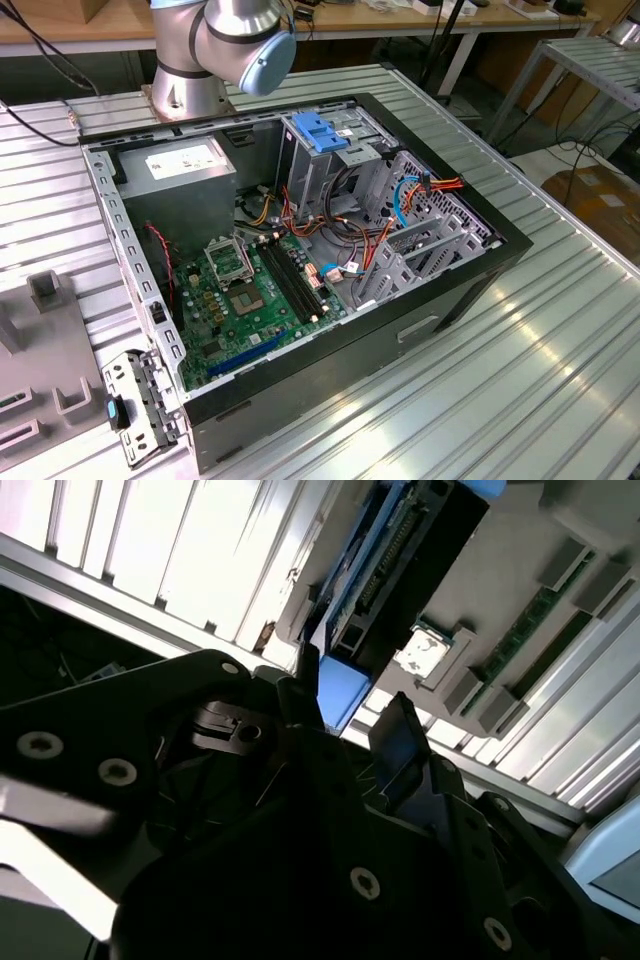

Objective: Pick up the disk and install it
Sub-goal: 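Pick up the disk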

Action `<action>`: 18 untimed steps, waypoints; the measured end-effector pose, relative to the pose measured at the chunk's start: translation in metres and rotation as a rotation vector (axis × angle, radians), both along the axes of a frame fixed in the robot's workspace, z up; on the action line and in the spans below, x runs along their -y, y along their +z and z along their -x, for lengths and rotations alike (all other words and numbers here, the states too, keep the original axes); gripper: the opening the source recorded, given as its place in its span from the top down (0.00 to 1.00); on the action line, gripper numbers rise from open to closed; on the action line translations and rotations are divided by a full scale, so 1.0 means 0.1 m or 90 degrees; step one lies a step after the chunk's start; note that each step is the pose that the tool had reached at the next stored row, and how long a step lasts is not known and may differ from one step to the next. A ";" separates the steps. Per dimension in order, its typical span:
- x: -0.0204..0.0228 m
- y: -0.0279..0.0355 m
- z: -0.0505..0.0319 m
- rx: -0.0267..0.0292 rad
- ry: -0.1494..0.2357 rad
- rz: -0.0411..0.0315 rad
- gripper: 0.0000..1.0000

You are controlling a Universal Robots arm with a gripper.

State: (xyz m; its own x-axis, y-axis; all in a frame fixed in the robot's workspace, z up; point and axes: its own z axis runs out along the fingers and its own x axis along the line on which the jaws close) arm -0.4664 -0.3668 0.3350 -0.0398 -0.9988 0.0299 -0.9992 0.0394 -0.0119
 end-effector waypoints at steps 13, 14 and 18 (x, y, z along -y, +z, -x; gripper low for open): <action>-0.004 -0.164 0.047 -0.0002 0.002 0.0001 0.52; -0.003 -0.164 0.047 -0.0003 0.002 0.0001 0.52; -0.003 -0.167 0.047 -0.0001 0.002 0.0000 0.52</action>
